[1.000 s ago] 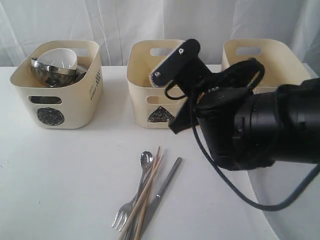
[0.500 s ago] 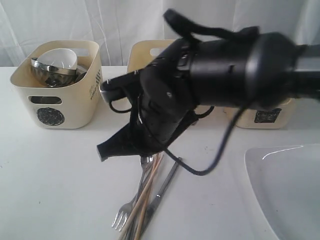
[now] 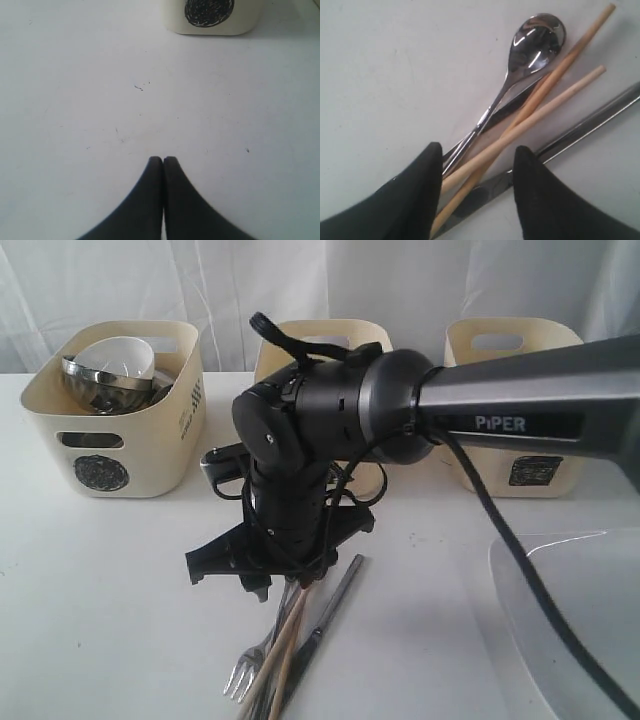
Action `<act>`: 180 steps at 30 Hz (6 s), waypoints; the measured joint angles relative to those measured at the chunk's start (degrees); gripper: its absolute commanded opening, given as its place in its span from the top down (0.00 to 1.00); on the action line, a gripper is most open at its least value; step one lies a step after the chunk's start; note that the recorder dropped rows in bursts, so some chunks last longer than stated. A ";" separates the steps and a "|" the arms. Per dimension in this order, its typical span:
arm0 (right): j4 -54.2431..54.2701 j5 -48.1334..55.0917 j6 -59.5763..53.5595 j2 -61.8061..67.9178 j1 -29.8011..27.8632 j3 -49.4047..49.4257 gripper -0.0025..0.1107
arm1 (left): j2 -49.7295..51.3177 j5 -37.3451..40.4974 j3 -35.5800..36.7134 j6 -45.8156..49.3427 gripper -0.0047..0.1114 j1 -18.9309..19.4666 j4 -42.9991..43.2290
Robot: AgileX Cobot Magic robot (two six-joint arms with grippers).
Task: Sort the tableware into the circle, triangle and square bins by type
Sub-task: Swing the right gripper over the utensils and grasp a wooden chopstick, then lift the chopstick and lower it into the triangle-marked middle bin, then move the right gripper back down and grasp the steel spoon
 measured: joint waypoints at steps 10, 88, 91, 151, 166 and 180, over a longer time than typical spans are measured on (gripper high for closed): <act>0.23 0.38 1.45 3.28 0.00 0.00 0.59 | 0.00 0.00 0.00 0.00 0.96 0.00 0.00; -0.51 -75.92 7.71 -12.12 -26.59 4.56 0.98 | 0.00 0.00 0.00 0.00 0.96 0.00 0.00; 0.29 -77.09 5.71 -9.55 -26.81 4.56 0.98 | 0.00 0.00 0.00 0.00 0.96 0.00 0.00; 12.23 -3.77 -24.76 -15.21 -3.64 15.77 0.66 | 0.00 -0.11 0.00 0.00 0.96 0.00 0.00; 10.45 -15.96 -26.19 -5.50 -3.64 15.81 0.64 | 0.00 -0.11 0.00 0.00 0.96 0.00 0.00; 8.19 -16.08 -26.29 -2.38 -3.64 15.81 0.64 | 0.00 -0.11 0.00 0.00 0.96 0.00 0.00</act>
